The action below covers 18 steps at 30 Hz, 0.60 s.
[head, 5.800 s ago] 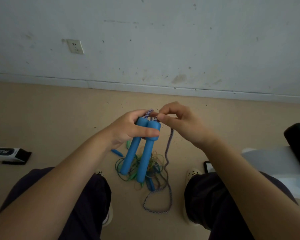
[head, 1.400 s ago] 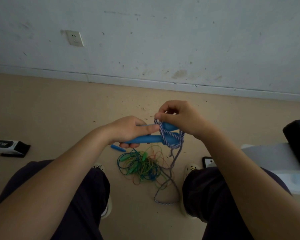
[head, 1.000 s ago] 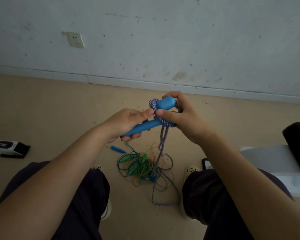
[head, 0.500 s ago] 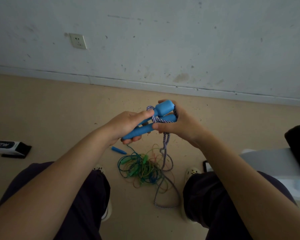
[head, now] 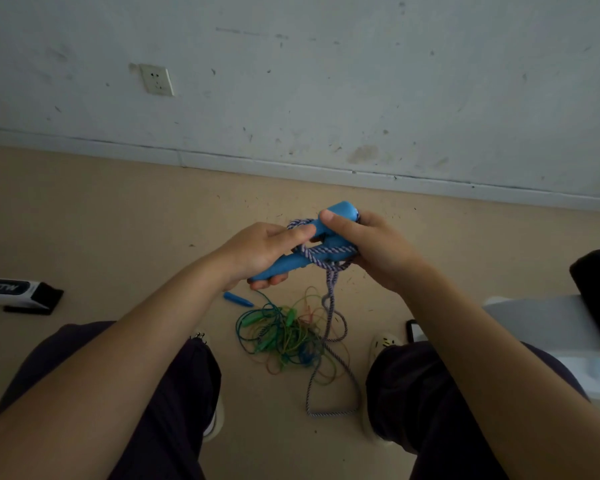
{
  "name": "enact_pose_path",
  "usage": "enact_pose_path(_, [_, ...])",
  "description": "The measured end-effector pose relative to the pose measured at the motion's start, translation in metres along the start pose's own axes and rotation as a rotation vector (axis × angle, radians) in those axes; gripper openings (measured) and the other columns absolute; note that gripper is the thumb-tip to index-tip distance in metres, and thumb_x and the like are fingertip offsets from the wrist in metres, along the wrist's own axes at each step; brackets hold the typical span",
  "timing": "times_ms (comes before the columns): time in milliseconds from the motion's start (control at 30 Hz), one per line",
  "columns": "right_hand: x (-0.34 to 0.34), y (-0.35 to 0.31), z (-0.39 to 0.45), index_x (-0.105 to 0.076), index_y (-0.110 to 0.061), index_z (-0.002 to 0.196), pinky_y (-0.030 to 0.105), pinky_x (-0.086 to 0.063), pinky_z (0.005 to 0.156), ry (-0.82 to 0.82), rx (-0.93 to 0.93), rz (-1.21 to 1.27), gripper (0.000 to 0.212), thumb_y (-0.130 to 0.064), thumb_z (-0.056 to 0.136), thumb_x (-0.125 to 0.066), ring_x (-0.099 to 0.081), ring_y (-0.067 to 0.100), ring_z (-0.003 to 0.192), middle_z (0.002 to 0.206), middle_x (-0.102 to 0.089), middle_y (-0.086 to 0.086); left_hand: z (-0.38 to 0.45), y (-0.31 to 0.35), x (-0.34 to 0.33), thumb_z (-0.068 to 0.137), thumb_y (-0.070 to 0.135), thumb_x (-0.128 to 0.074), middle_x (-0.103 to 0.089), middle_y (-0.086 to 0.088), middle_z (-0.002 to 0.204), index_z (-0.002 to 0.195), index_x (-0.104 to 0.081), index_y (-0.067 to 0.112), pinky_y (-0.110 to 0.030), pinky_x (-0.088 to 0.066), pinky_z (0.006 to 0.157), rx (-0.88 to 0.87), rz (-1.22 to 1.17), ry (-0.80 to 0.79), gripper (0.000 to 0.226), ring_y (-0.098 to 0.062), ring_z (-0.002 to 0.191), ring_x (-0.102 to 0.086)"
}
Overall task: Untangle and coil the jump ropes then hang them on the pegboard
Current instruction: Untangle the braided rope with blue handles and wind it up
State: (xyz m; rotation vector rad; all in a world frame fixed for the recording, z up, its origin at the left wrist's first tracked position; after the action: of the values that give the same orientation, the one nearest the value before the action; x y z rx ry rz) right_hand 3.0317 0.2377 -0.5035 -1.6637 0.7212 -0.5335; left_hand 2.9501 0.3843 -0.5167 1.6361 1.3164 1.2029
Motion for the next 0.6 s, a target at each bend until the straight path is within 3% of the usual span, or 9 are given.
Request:
enact_pose_path(167, [-0.004,0.003,0.001,-0.068,-0.008,0.105,0.029,-0.057,0.077,-0.077,-0.064,0.255,0.035,-0.038,0.087,-0.067,-0.068,0.019,0.085,0.095,-0.071,0.008,0.002,0.003,0.002,0.102,0.042,-0.050,-0.057,-0.008,0.055,0.085,-0.061,0.014,-0.021,-0.032,0.036,-0.055,-0.099,-0.019,0.035,-0.015,0.035,-0.040])
enact_pose_path(267, [-0.004,0.001,0.002,-0.064,-0.011,0.115,0.034,-0.055,0.085,-0.075,-0.036,0.278,0.038,-0.039,0.090,-0.062,-0.067,0.018,0.088,0.101,-0.069,0.007,0.003,0.008,0.000,0.103,0.037,-0.049,-0.057,-0.006,0.059,0.096,-0.057,0.011,-0.022,-0.037,0.038,-0.102,-0.253,-0.029,0.028,-0.014,0.043,-0.045])
enact_pose_path(467, [-0.002,0.005,0.004,-0.063,-0.007,0.105,0.027,-0.045,0.053,0.121,0.038,0.095,0.030,-0.036,0.096,-0.060,-0.052,0.013,0.059,0.074,-0.060,0.001,0.003,0.000,-0.005,0.091,0.046,-0.063,-0.063,-0.004,0.076,0.113,-0.058,0.027,-0.030,-0.053,0.051,-0.049,-0.246,-0.169,0.029,-0.016,0.059,-0.059])
enact_pose_path(600, [0.002,0.003,0.003,-0.064,-0.003,0.100,0.027,-0.042,0.049,0.164,0.118,-0.026,0.027,-0.029,0.095,-0.064,-0.049,0.012,0.054,0.067,-0.055,-0.003,0.003,-0.003,-0.004,0.090,0.046,-0.065,-0.070,-0.004,0.084,0.110,-0.060,0.028,-0.027,-0.050,0.049,-0.008,-0.214,-0.154,0.027,-0.020,0.068,-0.067])
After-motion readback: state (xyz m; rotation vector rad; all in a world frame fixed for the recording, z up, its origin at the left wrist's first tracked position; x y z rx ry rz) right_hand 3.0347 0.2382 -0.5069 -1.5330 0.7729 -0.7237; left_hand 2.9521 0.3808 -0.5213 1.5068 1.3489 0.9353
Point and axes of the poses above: each hand's wrist, its own z-axis towards the middle knuckle, its own x-axis out of the back of the hand, y = z × x, the point moved 5 cm from there along z, towards the middle knuckle
